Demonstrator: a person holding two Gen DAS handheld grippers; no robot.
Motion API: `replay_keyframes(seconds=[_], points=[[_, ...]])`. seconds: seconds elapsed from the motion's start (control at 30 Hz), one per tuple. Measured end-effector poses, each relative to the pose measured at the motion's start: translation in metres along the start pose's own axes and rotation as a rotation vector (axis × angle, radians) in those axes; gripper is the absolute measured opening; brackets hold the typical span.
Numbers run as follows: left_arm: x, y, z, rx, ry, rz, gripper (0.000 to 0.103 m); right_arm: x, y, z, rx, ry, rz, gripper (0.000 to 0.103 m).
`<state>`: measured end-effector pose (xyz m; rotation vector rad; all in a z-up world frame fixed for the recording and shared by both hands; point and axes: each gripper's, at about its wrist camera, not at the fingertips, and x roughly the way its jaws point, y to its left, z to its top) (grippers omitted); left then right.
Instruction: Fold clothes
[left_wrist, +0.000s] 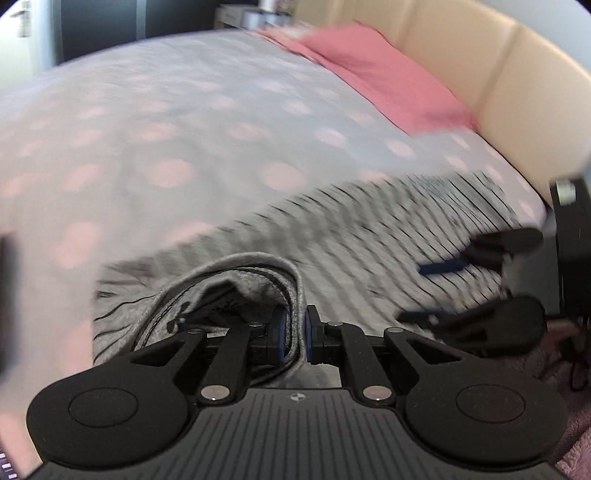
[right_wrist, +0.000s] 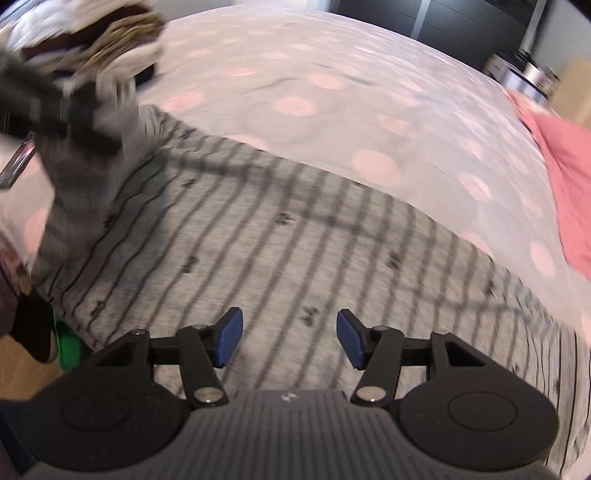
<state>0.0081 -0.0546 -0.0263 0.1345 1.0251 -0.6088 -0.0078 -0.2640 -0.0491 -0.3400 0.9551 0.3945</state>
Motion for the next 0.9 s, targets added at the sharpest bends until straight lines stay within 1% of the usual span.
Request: replay_keyframes(seconds=[0.1, 0.23, 0.3, 0.37, 0.43, 0.47, 0.57, 0.7, 0.83, 0.9], points=[[0.028, -0.032, 0.006, 0.063, 0.037, -0.054, 0.008, -0.004, -0.009, -0.007, 0.033, 0.004, -0.022, 0.061], [0.024, -0.036, -0.002, 0.072, 0.034, -0.063, 0.013, -0.006, -0.016, -0.016, 0.053, 0.007, -0.037, 0.062], [0.019, -0.035, -0.007, 0.073, 0.03, -0.065, 0.02, -0.005, -0.019, -0.019, 0.065, 0.008, -0.035, 0.062], [0.015, -0.035, -0.012, 0.074, 0.026, -0.067, 0.04, -0.004, -0.022, -0.021, 0.08, 0.006, -0.029, 0.062], [0.011, -0.035, -0.016, 0.075, 0.022, -0.069, 0.048, -0.005, -0.027, -0.022, 0.097, -0.009, -0.011, 0.062], [0.008, -0.035, -0.019, 0.075, 0.02, -0.07, 0.05, -0.006, -0.028, -0.022, 0.102, -0.019, 0.0, 0.062], [0.002, -0.035, -0.026, 0.077, 0.014, -0.072, 0.05, -0.009, -0.028, -0.02, 0.104, -0.046, 0.03, 0.062], [-0.007, -0.034, -0.036, 0.079, 0.006, -0.076, 0.05, -0.016, -0.016, -0.011, 0.061, -0.085, 0.07, 0.062], [-0.022, -0.02, -0.045, 0.072, -0.027, -0.01, 0.05, -0.021, 0.002, -0.001, -0.015, -0.125, 0.131, 0.062], [-0.026, -0.009, -0.05, 0.055, -0.032, 0.021, 0.053, -0.02, 0.012, 0.004, -0.065, -0.135, 0.146, 0.062]])
